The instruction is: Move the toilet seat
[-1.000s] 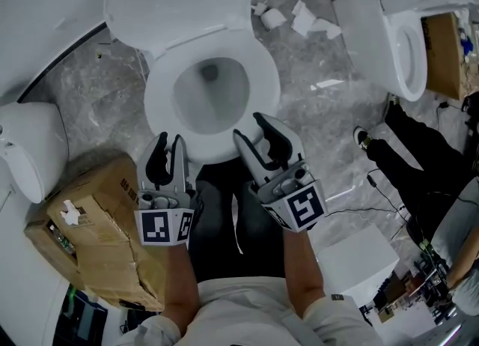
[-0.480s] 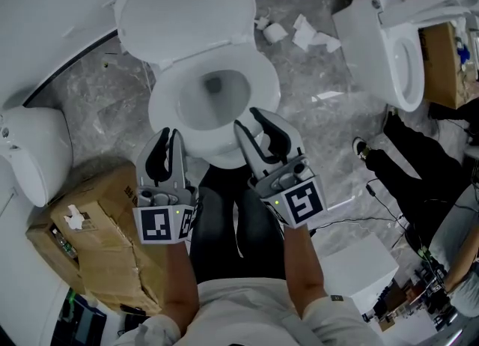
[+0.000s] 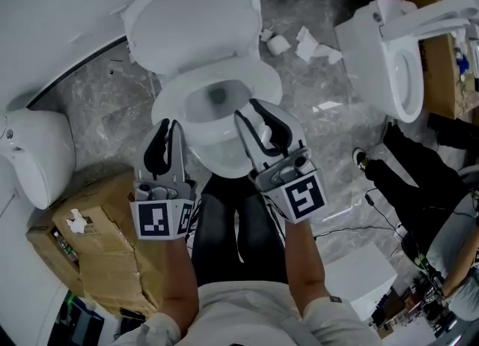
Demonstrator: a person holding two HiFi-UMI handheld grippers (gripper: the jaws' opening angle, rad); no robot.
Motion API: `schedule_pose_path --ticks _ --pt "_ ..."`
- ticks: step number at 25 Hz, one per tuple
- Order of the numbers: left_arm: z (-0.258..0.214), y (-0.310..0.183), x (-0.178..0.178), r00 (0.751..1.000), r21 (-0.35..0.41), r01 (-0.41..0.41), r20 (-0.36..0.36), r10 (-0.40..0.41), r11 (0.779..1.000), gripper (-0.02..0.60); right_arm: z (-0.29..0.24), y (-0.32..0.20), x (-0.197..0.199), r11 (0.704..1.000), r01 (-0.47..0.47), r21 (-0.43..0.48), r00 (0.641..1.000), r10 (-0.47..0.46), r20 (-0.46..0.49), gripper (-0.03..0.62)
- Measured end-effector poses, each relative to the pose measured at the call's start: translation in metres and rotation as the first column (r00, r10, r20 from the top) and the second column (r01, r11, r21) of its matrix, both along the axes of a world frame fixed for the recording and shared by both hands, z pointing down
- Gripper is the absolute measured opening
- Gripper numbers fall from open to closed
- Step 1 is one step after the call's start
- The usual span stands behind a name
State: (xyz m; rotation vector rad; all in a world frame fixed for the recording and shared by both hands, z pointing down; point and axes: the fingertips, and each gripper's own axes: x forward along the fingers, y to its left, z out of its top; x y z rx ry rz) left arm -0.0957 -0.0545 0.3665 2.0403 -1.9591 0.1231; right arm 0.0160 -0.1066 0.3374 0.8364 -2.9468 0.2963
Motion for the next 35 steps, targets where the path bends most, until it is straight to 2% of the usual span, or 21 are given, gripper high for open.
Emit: schedule_pose_path --ticks 16,35 --pt "-0.020 -0.061 -0.036 0.999 0.056 0.016 0.036 -0.018 0.998 0.048 -0.011 -0.053 -0.042 0.995 0.052 0.080 0.998 -0.049 -0.041 0.095" --pt "-0.026 -0.120 -0.072 0.998 0.103 0.028 0.057 -0.034 0.994 0.032 -0.012 -0.111 -0.080 0.993 0.066 0.101 0.998 -0.064 -0.013 0.083"
